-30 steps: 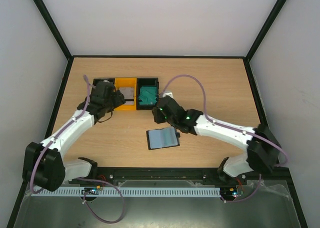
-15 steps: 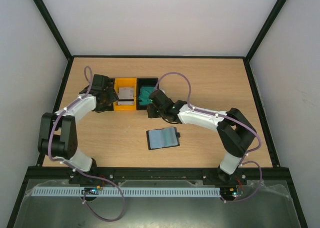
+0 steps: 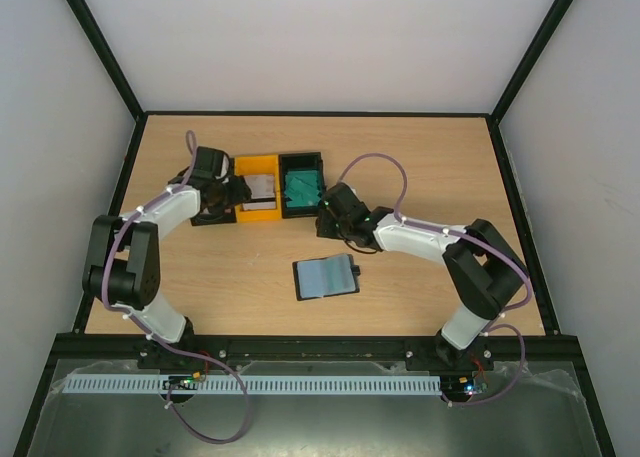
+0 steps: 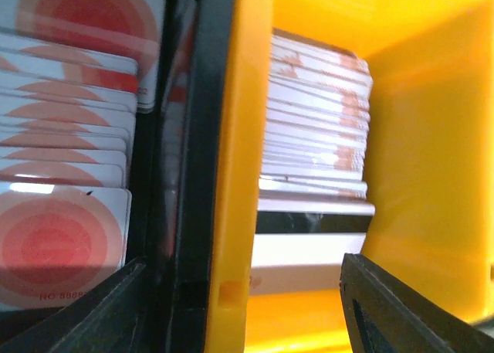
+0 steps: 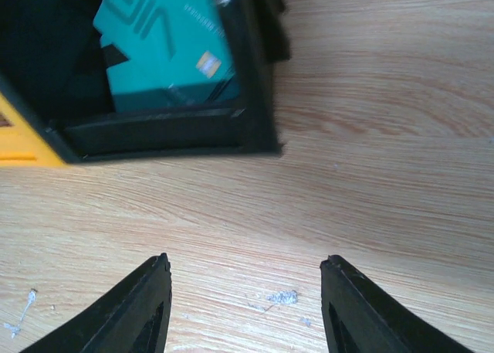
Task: Put the credit cards into the card holder
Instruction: Move the storage box to the center of the board.
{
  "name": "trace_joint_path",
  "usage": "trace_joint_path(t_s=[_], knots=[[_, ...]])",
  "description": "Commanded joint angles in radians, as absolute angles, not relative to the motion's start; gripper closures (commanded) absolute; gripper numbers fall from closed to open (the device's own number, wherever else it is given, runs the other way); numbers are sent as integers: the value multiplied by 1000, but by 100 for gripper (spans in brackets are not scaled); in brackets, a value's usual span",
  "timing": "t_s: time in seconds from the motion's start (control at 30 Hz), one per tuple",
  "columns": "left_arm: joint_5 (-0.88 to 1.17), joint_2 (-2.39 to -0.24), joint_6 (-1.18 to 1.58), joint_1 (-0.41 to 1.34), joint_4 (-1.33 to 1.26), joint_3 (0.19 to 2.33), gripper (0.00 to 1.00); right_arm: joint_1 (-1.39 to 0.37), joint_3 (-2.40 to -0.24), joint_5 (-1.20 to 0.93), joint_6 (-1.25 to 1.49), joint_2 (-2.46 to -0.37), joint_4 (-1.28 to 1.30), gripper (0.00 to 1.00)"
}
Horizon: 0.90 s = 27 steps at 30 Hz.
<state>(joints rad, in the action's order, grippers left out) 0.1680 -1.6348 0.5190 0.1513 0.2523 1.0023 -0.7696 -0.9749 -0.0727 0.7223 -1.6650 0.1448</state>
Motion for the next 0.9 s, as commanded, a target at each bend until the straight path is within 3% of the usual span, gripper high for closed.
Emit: trace_joint_path(t_s=[0.0, 0.23, 0.43, 0.7, 0.87], knots=[[241, -1631, 496, 241, 237, 1014, 34, -752, -945, -68, 738, -1616, 120, 47], [184, -1633, 465, 382, 282, 1038, 35, -662, -868, -82, 759, -1556, 99, 47], [-53, -1620, 364, 550, 453, 1188, 35, -589, -801, -144, 766, -1523, 49, 47], [-114, -1724, 304, 577, 543, 1350, 33, -582, -773, -213, 751, -1546, -2, 47], [-72, -1828, 232, 578, 551, 1427, 41, -581, -772, -229, 749, -1569, -18, 48]])
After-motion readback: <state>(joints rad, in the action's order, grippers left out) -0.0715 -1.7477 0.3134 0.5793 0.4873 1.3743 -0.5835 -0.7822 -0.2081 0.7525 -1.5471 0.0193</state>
